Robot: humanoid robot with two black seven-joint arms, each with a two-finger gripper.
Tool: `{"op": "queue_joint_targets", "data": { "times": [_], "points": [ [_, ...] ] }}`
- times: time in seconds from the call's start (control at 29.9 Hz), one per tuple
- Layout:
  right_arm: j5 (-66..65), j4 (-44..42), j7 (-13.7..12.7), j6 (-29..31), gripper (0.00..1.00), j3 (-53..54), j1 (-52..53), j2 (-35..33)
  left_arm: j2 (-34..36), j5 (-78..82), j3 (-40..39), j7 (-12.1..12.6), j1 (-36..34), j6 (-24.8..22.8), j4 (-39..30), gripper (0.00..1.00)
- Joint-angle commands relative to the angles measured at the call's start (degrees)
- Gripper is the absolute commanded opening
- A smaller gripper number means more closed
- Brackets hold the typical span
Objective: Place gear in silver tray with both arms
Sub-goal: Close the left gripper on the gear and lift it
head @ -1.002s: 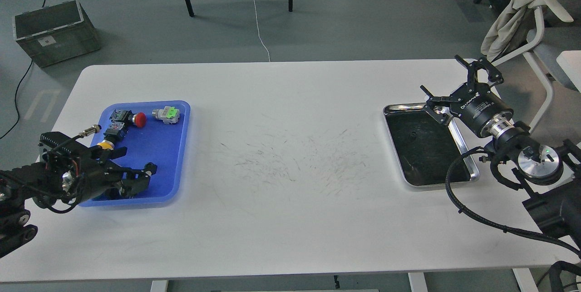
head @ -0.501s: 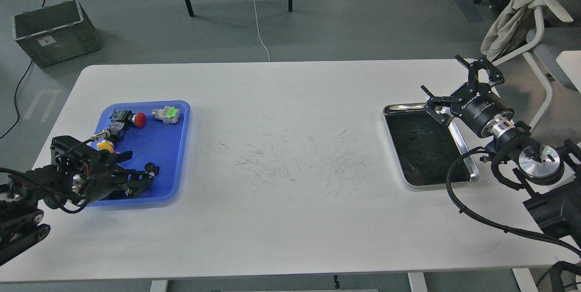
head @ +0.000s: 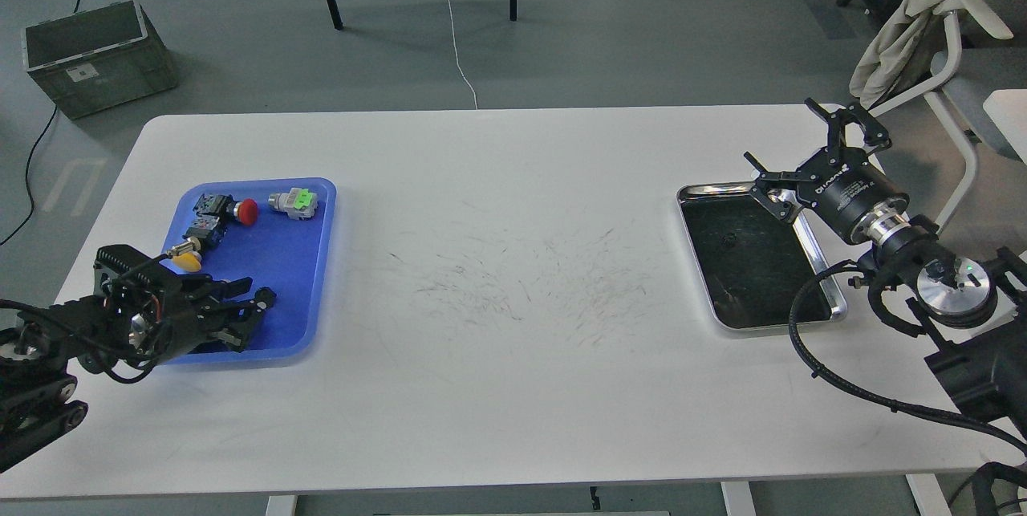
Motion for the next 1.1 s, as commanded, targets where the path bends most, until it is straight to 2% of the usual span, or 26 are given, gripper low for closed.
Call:
{"op": "queue_joint_targets", "data": {
  "times": [0.0, 0.2, 0.33, 0.43, 0.53, 0.67, 0.74, 0.8, 0.87, 1.0, 1.07],
  "points": [
    [0.0, 0.0, 0.0, 0.0, 0.96, 0.0, 0.0, -0.2, 0.0, -0.1, 0.6, -0.1, -0.1, 0.0, 0.4, 0.10],
    [0.0, 0.0, 0.1, 0.0, 0.96, 0.0, 0.0, -0.3, 0.4, -0.5, 0.4, -0.1, -0.8, 0.0, 0.3, 0.05],
    [0.0, 0.0, 0.0, 0.0, 0.96, 0.0, 0.0, -0.3, 1.1, -1.0, 0.1, -0.6, -4.6, -0.3, -1.6, 0.05],
    [0.0, 0.0, 0.1, 0.0, 0.96, 0.1, 0.1, -0.3, 4.2, -2.9, 0.0, -0.4, -9.0, -0.9, -6.3, 0.05],
    [0.0, 0.0, 0.0, 0.0, 0.96, 0.1, 0.2, -0.7, 6.5, -5.5, -0.2, 0.3, -13.5, -3.4, -11.9, 0.05],
    [-0.1, -0.3, 0.0, 0.0, 0.96, 0.2, 0.3, -2.0, 5.9, -7.8, -0.4, 2.7, -18.3, -7.0, -18.2, 0.05],
    [-0.1, -0.5, 0.0, 0.0, 0.96, 0.1, 0.4, -2.8, 3.3, -8.9, -0.5, 4.8, -19.1, -7.8, -20.1, 0.05],
    [-0.1, -0.9, 0.0, 0.0, 0.96, 0.1, 0.4, -3.4, -2.3, -9.4, -0.5, 7.3, -19.3, -7.8, -20.2, 0.05],
    [-0.2, -1.3, 0.0, 0.0, 0.96, 0.0, 0.4, -4.0, -8.1, -9.3, -0.4, 8.5, -19.1, -7.8, -19.2, 0.05],
    [-0.2, -3.5, 0.0, 0.0, 0.96, 0.4, 0.5, -4.3, -21.7, -8.6, 0.0, 10.9, -18.9, -7.8, -12.7, 0.05],
    [-0.2, -4.8, 0.0, 0.0, 0.95, 0.5, 0.6, -4.3, -27.2, -8.4, 0.4, 11.2, -18.5, -7.8, -9.3, 0.05]
  ]
}}
